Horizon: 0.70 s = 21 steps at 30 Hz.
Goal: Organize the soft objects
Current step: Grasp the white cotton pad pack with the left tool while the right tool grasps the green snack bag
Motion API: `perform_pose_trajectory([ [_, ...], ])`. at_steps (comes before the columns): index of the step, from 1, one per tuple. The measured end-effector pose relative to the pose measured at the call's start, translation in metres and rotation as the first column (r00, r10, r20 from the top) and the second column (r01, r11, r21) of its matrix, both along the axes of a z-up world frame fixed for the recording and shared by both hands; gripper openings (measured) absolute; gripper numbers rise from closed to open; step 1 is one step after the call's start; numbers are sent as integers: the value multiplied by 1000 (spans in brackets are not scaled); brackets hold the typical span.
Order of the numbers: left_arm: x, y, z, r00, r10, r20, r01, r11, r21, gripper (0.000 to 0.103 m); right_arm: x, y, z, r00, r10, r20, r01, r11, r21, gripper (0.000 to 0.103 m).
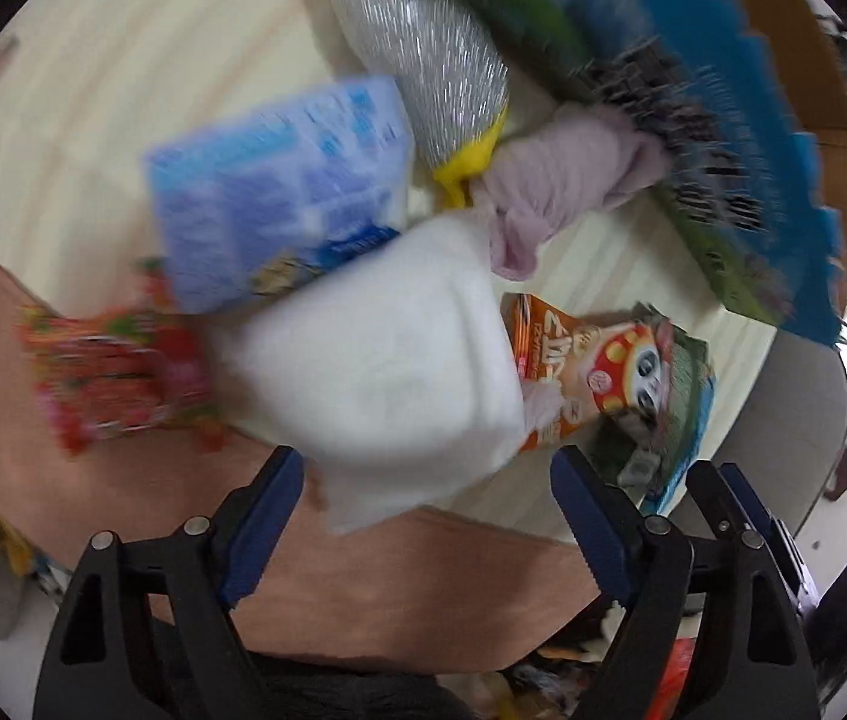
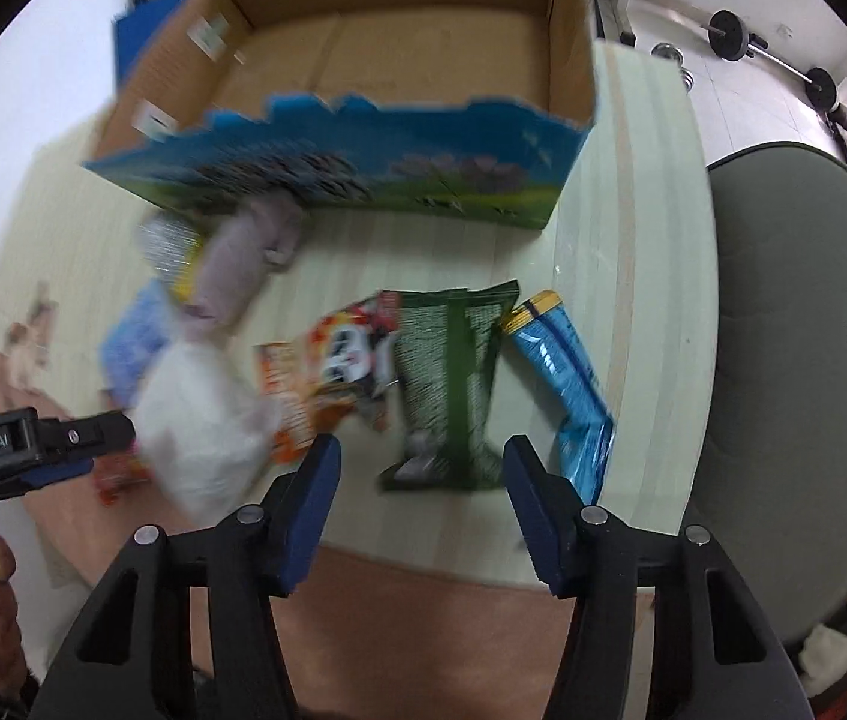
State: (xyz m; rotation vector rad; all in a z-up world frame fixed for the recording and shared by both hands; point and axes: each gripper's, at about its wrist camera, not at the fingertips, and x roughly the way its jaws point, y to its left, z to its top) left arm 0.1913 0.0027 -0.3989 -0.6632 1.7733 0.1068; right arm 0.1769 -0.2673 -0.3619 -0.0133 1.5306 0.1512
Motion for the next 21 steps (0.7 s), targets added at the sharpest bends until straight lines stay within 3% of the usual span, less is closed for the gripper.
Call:
perform_pose_trajectory([
  [6,11,-6,-22,999,22,-42,-17,993,118,88,21,0,-52,994,6,-108,-9,1000,-28,59],
  [10,6,-18,-27,994,-105,-24,108,979,175,84,25,-4,-73,989,-3,-150,1,1000,-11,57],
  [11,2,-20,-26,991,-134,-18,135,974,184,82,23,-6,-76,987,0,-160,1,1000,5,49],
  [15,-19,-33,-22,961,-277,-4,269,932,244,80,8,-4,-85,979,51,-195,-51,999,9,42],
  [18,-40,-41,-23,936,-351,6,340,912,230,81,-11,-6,-89,967,84,-242,-79,996,28,41],
  [21,-53,-39,-30,949,-315,17,306,934,185,85,-32,-6,-91,953,127,-275,-121,992,40,41],
])
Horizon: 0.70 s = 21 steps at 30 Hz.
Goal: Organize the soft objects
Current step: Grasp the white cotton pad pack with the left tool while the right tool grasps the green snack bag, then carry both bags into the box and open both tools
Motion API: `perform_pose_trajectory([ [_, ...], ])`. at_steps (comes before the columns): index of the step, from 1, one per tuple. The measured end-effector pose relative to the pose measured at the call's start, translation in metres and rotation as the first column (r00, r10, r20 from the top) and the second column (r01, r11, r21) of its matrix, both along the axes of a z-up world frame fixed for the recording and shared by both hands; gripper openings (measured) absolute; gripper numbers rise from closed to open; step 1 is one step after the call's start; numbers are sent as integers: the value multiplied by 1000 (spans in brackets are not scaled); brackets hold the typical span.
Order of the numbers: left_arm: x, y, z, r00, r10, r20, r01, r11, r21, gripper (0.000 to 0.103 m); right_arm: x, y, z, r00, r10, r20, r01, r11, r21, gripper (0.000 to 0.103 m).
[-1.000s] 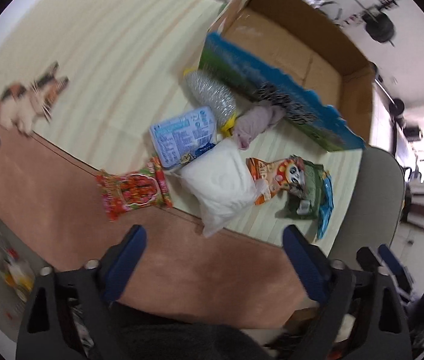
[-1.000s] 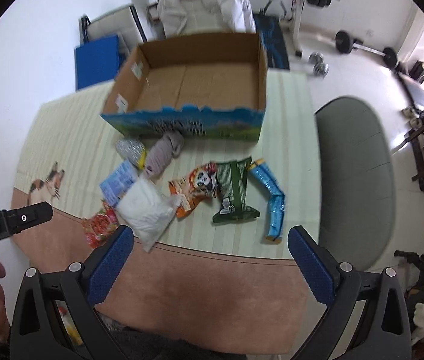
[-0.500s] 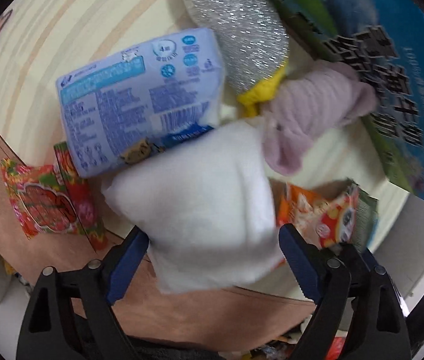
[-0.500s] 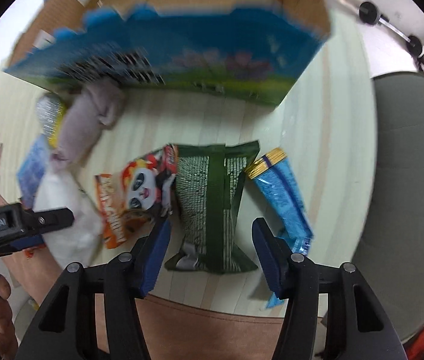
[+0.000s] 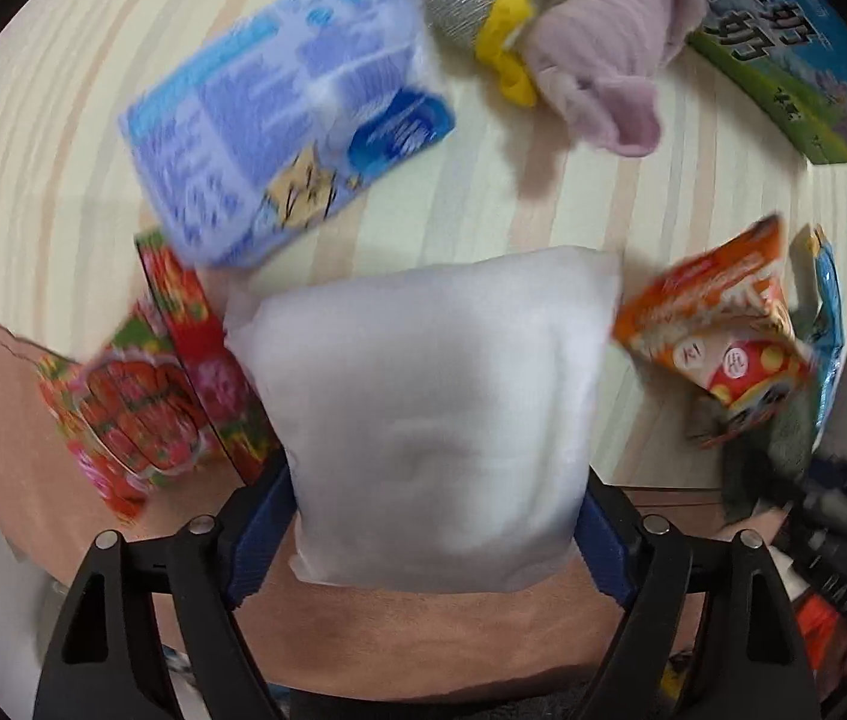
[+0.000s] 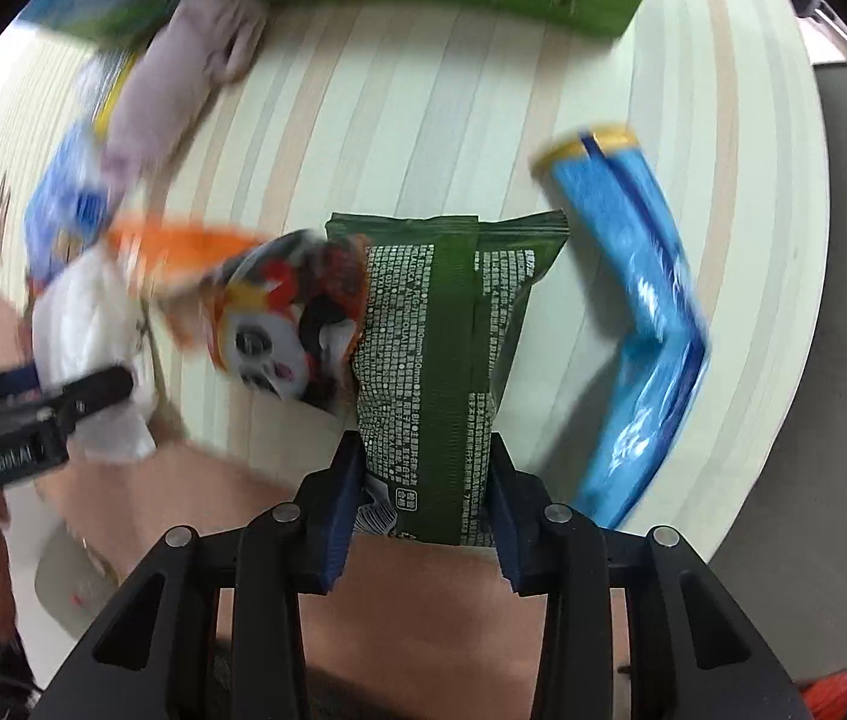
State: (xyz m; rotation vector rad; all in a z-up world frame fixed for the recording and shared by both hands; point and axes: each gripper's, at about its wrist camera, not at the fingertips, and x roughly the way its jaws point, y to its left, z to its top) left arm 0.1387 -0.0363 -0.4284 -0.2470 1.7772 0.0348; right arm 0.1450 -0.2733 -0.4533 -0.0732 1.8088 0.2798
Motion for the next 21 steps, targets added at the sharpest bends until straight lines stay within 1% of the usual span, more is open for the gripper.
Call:
perform_pose_trajectory([
  [2,-2,8,-3,998,55,2,-55,998,-25,87,-7,0,-2,1000,11,-2,-11,1000,1,42],
  [3,-1,12,-1,997,78,-1,-78,996,-38,87,-8,-1,-2,1000,7,14,-7,1000,-3,42],
  [4,-1,15,-1,995,99,-2,-99,994,-45,87,-9,-1,0,1000,-1,27,1,1000,-10,45],
  [5,7,20,0,993,119,2,-118,992,-53,87,-7,-3,-2,999,-16,33,17,1000,-18,52],
  [6,7,22,-1,991,132,10,-132,990,-57,87,-4,-5,-5,998,-48,36,49,998,-25,53],
  [7,5,23,-3,991,132,24,-130,990,-58,84,-3,-7,-4,997,-67,35,68,997,-20,53],
  [8,3,24,-7,992,117,38,-115,992,-52,79,-1,-8,-8,996,-85,34,86,996,-15,53],
  [9,3,28,-12,993,103,54,-100,994,-45,77,0,-8,-11,994,-99,38,100,995,-23,53],
  [11,-2,21,-3,995,41,94,-40,999,-16,70,0,-4,-26,993,-111,49,113,993,-39,52],
  [12,-5,16,1,994,11,106,-11,1000,2,69,-2,-5,-25,992,-114,61,117,992,-47,49],
  [13,-8,9,9,993,-23,119,20,999,26,68,-5,-5,-24,991,-115,64,119,992,-50,43],
  [14,-14,6,13,990,-47,131,43,998,36,67,-8,-6,-22,991,-119,62,122,991,-47,41],
  [17,-31,3,28,983,-95,159,90,995,43,65,-23,-8,-15,989,-136,51,138,990,-35,37],
  [19,-43,6,46,975,-117,189,112,993,37,65,-29,-12,-7,986,-158,47,160,987,-20,37],
  [20,-57,2,57,971,-127,203,122,992,34,65,-30,-13,0,984,-175,46,175,985,-4,37],
  [21,-60,3,67,966,-136,217,133,991,31,65,-32,-14,10,980,-195,49,194,981,23,37],
])
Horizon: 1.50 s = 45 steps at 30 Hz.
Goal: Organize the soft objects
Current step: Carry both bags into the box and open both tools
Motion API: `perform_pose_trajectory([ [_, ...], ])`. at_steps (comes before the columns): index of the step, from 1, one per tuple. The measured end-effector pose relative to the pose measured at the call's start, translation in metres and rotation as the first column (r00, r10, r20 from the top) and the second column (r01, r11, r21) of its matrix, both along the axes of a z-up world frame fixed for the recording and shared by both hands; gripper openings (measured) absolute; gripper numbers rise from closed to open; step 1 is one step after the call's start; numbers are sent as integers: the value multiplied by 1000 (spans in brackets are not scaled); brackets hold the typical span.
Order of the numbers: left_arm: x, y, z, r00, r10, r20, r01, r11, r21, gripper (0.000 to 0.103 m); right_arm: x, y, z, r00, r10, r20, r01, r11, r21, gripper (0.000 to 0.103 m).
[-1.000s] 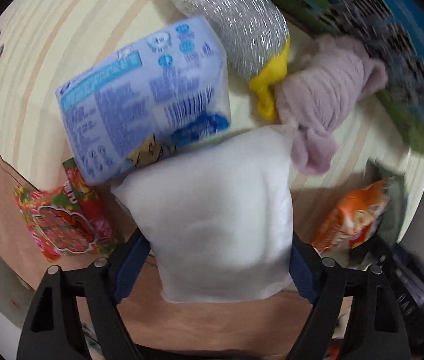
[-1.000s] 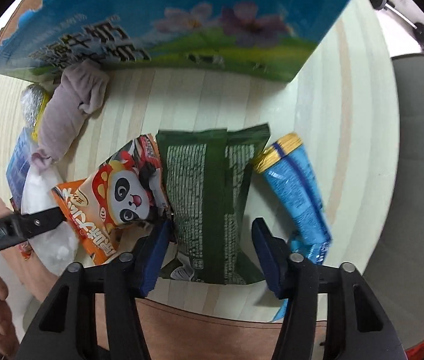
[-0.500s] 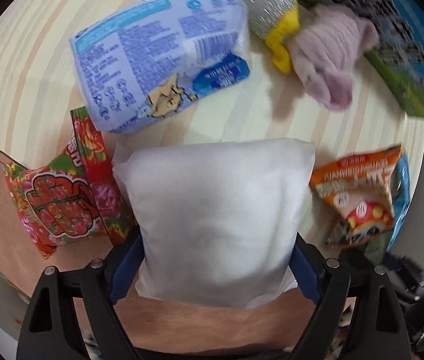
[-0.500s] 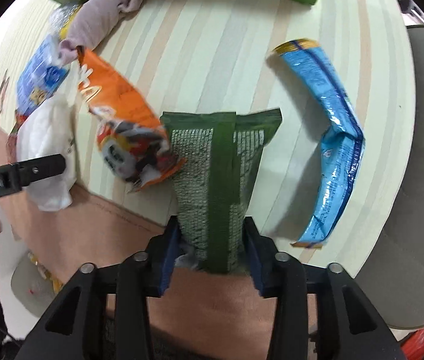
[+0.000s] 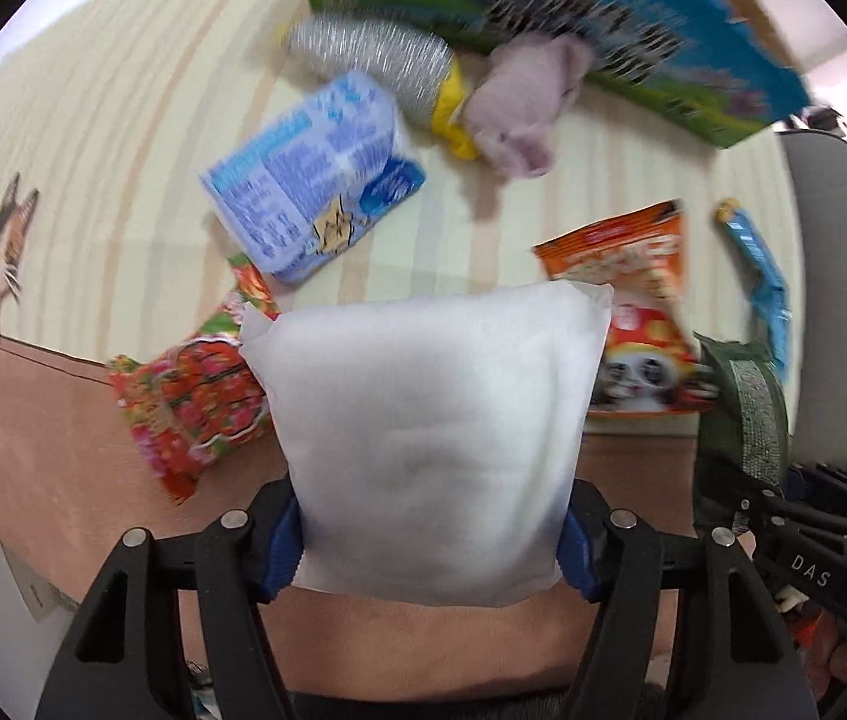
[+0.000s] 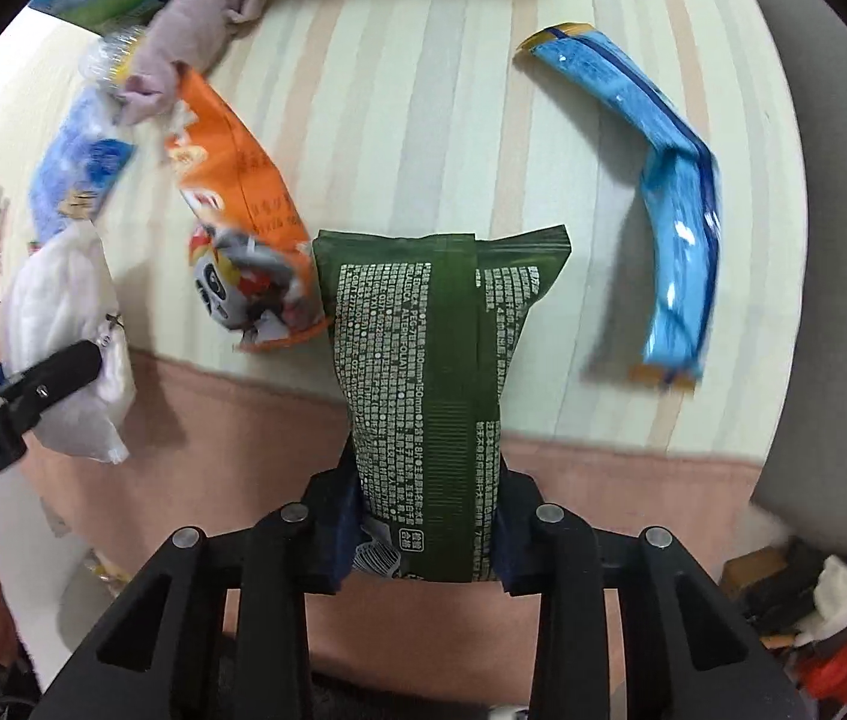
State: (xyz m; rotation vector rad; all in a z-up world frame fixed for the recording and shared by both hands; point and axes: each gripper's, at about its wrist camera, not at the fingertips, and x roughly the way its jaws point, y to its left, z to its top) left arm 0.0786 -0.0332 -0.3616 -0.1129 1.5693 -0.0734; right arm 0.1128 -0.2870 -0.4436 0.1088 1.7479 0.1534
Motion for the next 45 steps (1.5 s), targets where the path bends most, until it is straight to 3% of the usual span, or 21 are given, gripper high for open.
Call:
perform_pose_trajectory([
  [3,-4,-1,35,998,-29,57,32,999,-39,65,-1,5,35,999,-28,46,26,998,56,37],
  [7,27,8,87,992,-36,123,49,993,-104,65,3,15,77,992,-39,122,28,995,96,37],
  [9,50,12,112,988,-33,148,55,987,-149,65,12,24,111,985,-49,168,29,992,122,36],
  [12,86,19,143,980,-58,189,94,978,-186,65,26,47,139,970,-65,236,29,988,152,36],
  [15,131,11,164,970,-76,230,117,978,-170,66,49,57,181,950,-74,304,27,987,156,36],
  [19,202,-5,173,968,-83,237,123,979,-162,66,112,47,201,928,-65,368,26,994,109,36],
  [24,281,-26,160,977,-94,190,118,985,-123,66,206,19,175,928,-61,368,35,996,76,36],
  [32,377,-75,87,975,-219,40,221,972,-78,66,327,8,92,949,-8,316,7,1000,4,36],
  [39,400,-85,49,978,-210,-12,209,976,-68,66,364,12,35,968,18,251,-13,1000,-20,36],
  [45,410,-90,37,975,-221,-20,219,973,-72,70,375,13,17,969,31,244,-19,999,-49,36],
])
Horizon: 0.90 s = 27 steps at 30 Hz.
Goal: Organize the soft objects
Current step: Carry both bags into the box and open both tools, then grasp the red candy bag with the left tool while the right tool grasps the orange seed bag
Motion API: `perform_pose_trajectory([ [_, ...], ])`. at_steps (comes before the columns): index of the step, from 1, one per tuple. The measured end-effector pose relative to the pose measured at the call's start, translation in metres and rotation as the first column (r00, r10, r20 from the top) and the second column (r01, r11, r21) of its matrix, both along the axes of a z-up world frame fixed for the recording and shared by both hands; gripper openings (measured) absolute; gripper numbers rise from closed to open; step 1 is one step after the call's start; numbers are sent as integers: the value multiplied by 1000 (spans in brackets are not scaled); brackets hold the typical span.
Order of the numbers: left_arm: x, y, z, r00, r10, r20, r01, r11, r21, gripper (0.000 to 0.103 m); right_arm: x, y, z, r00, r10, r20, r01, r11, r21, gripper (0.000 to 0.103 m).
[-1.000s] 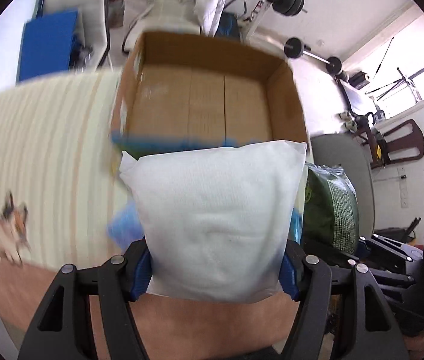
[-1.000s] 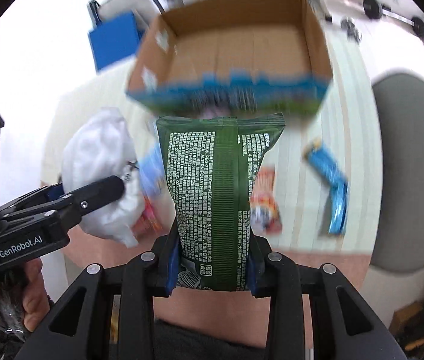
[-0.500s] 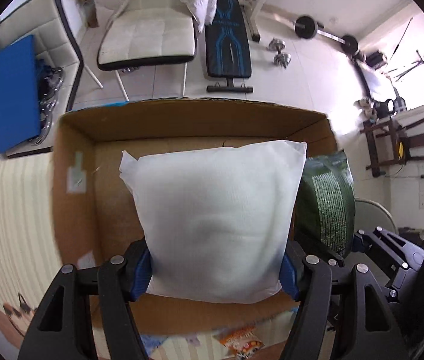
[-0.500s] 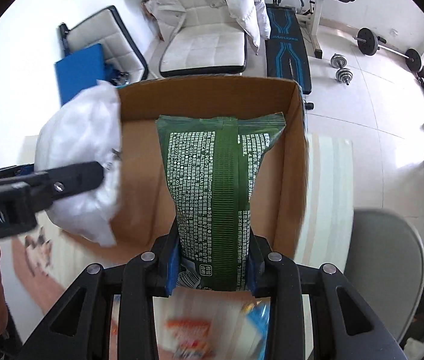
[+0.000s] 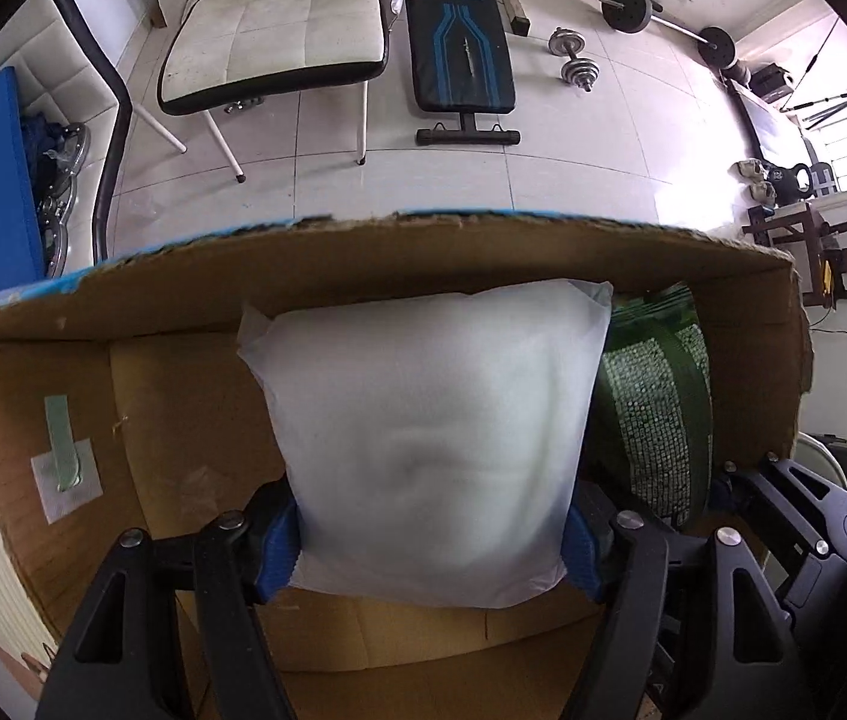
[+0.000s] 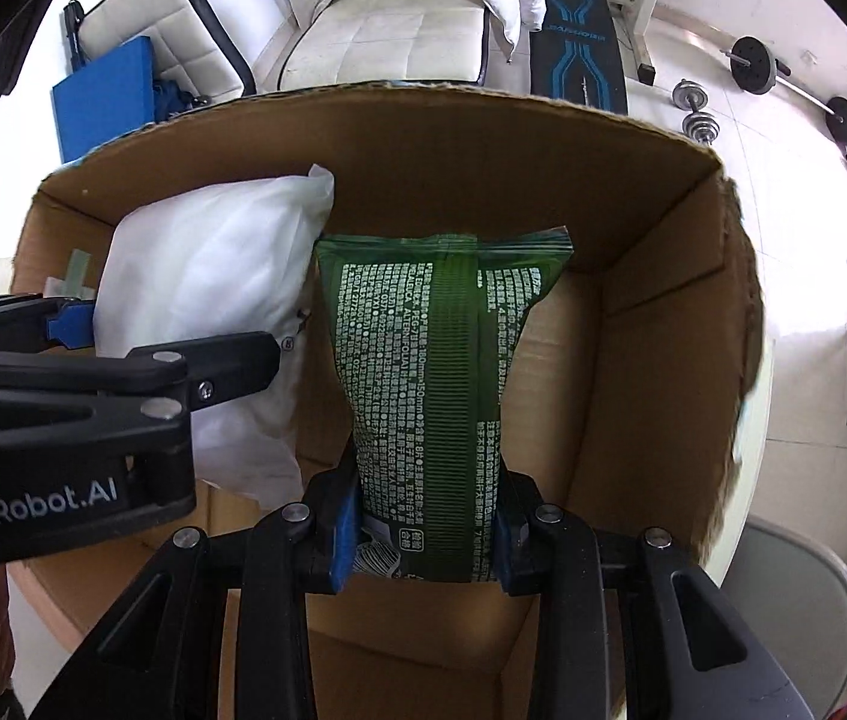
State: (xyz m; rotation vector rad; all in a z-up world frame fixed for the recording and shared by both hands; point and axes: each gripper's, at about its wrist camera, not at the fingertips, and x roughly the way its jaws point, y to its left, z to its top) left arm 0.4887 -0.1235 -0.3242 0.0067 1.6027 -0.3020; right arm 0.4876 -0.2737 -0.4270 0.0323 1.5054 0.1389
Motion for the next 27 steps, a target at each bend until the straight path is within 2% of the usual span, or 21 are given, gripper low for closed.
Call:
perform_pose_trajectory([
  [3,4,-1,-7,1000,0,-23,0,1000,10,74,2,3,1,1000,-14,0,14,1000,-11,37],
  [6,5,1,-6,1000,24,-10,-24,1000,20,90,0,8,5,999,-31,-14,31,999,-16,41],
  [7,5,3,-3,999,33,3,-33,999,19,98,-2,10,9,999,-37,-10,37,999,-18,52],
  [8,5,5,-1,999,45,18,-45,999,19,100,-5,12,12,999,-38,-11,38,999,2,61],
  [9,5,8,0,998,56,27,-56,998,21,100,-7,15,15,999,-42,-12,42,999,21,64],
  [12,1,21,7,994,106,37,-107,994,3,100,-12,21,23,999,-40,-7,40,999,13,80],
  [13,-2,25,10,993,114,42,-114,994,-1,101,-16,22,26,999,-42,-6,42,999,-10,93],
  [14,-4,29,13,992,119,50,-119,993,1,101,-19,24,29,999,-44,-5,44,999,-32,101],
  [18,-18,40,30,987,130,96,-131,991,4,101,-32,26,43,999,-34,10,35,997,-63,103],
  [21,-32,45,41,986,121,112,-122,992,3,103,-43,26,57,998,-37,54,42,995,-92,103],
  [24,-52,48,62,979,123,161,-127,992,14,103,-57,27,74,996,-46,79,54,994,-91,103],
  [27,-74,55,85,971,131,198,-132,991,-8,103,-73,23,96,992,-64,106,72,994,-76,103],
])
